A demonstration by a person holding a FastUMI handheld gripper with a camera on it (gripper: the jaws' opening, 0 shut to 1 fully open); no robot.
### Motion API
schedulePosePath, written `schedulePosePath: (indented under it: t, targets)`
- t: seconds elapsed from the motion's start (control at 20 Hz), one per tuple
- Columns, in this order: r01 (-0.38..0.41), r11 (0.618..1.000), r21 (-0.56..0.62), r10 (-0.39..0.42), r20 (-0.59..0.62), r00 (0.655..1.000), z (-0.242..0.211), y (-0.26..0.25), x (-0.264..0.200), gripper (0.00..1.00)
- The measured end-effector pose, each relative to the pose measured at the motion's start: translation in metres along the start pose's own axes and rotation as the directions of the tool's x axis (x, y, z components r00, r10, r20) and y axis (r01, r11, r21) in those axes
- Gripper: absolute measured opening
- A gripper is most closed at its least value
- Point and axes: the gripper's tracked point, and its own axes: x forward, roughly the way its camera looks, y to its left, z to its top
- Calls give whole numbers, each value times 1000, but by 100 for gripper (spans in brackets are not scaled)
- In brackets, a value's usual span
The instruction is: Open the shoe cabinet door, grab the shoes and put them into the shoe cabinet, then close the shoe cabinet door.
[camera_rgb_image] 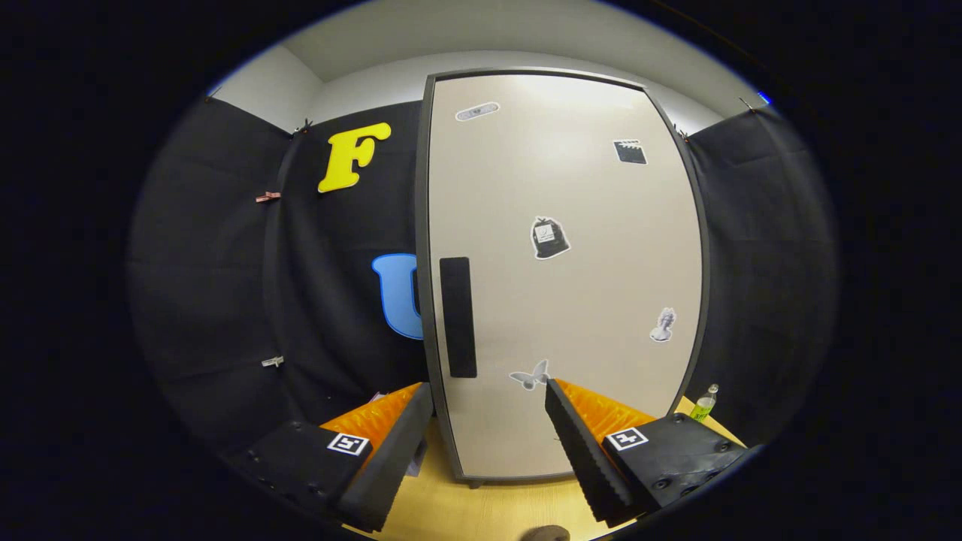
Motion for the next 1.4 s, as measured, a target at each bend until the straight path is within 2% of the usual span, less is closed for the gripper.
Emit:
schedulePosePath:
  t: [0.3, 0.55, 0.7, 0.8, 0.85, 0.9, 0.95, 1.1, 1.4]
  targets:
    - [65, 998, 12, -65, -2, 998, -1, 9, 67, 98]
    - [90, 996, 7, -90, 3, 996, 3, 7, 95, 98]
    - [95, 995, -2, -95, 6, 995, 4, 8, 105, 85]
    - [95, 995, -12, -95, -2, 995, 3, 9, 108, 84]
    - [99, 995, -20, -99, -1, 995, 4, 10, 109, 78]
    - [105, 994, -32, -105, -2, 994, 3, 10, 114, 64]
    - [90, 995, -40, -90, -3, 996, 3, 15, 112, 61]
    - [96, 993, -69, -97, -10, 995, 2, 21, 109, 35]
    - [81, 995, -54, -82, -19, 996, 1, 22, 102, 32]
